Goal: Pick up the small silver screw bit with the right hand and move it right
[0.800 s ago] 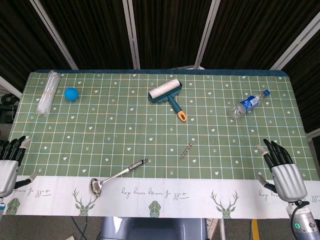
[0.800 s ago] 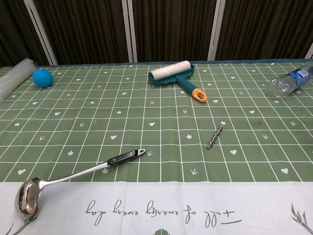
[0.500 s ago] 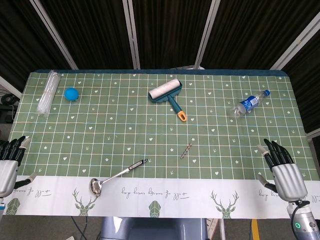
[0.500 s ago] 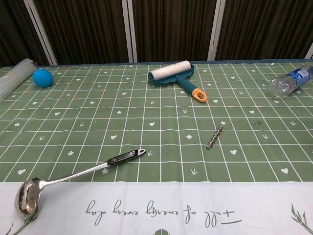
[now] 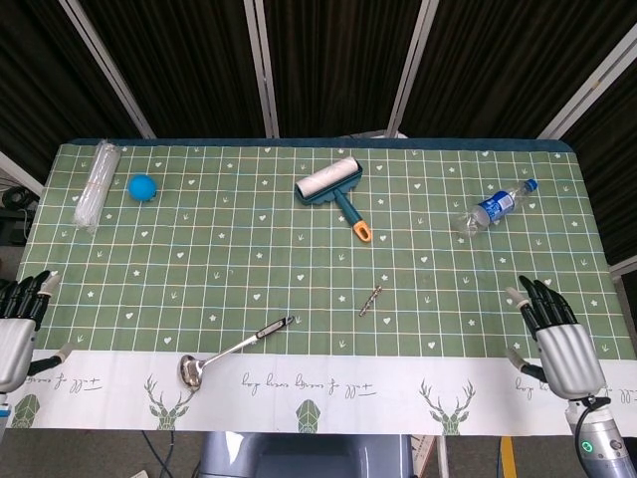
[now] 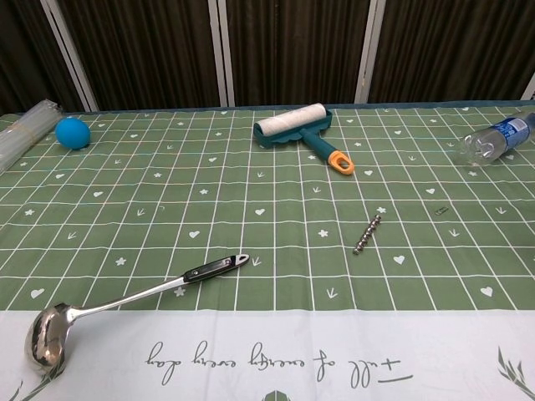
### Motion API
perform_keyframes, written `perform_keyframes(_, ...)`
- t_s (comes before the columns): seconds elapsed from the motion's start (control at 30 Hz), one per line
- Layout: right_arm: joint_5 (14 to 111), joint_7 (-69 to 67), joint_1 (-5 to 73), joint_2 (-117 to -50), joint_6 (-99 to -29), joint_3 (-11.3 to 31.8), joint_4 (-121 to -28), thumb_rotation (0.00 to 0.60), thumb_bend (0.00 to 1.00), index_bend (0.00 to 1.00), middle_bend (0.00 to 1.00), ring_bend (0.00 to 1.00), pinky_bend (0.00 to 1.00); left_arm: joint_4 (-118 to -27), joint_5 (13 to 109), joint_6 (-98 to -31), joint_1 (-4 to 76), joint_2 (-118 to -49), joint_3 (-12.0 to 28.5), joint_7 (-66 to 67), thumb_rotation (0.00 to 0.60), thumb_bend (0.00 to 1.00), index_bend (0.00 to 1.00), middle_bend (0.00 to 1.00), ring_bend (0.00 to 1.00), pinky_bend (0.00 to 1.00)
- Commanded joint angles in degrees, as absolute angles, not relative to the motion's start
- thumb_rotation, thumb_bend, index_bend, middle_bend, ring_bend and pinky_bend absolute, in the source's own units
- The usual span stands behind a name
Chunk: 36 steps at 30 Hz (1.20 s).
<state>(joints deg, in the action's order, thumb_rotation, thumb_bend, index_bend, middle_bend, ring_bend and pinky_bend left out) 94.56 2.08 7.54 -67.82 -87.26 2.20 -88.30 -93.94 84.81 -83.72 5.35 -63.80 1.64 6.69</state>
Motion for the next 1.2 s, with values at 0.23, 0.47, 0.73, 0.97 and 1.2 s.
perform_keyframes(0.23,92.5,7.62,12.55,-70.37,-81.14,5.13,-92.33,0.6,0.05,0.08,0.0,0.0,0.13,-94.02,85.01,-84.08,5.3,-63.95,1.74,6.48,0.6,0.14,0.0,0.0,0.0,0.0)
perform_keyframes(0.47,88.32,14.87,17.02,-77.33,-75.07,7.22,-93.38,0.6,0.02,0.08,0.0,0.0,0.13,-93.85,85.03,-84.13,5.23,-63.9,1.74,5.8,0.6,0.15,0.0,0.0,0.0,0.0)
perform_keyframes(0.73,82.31,19.11,20.25,-86.12,-71.7,9.57,-88.87,0.6,0.0,0.08,0.0,0.0,0.13,-93.89,85.04,-84.14,5.21,-63.82,1.77,5.29,0.6,0.14,0.0,0.0,0.0,0.0)
perform_keyframes(0.97,78.05,20.79,22.34,-91.63,-70.22,11.14,-85.12,0.6,0.02,0.09,0.0,0.0,0.13,-94.03,84.33,-83.48,5.37,-63.74,1.91,4.82,0.6,0.14,0.0,0.0,0.0,0.0)
perform_keyframes(1.2,75.57,21.56,24.18,-95.83,-68.82,11.65,-82.21,0.6,0.02,0.09,0.0,0.0,0.13,-94.24,84.03,-83.18,5.42,-63.63,1.94,4.62,0.6,0.15,0.0,0.0,0.0,0.0)
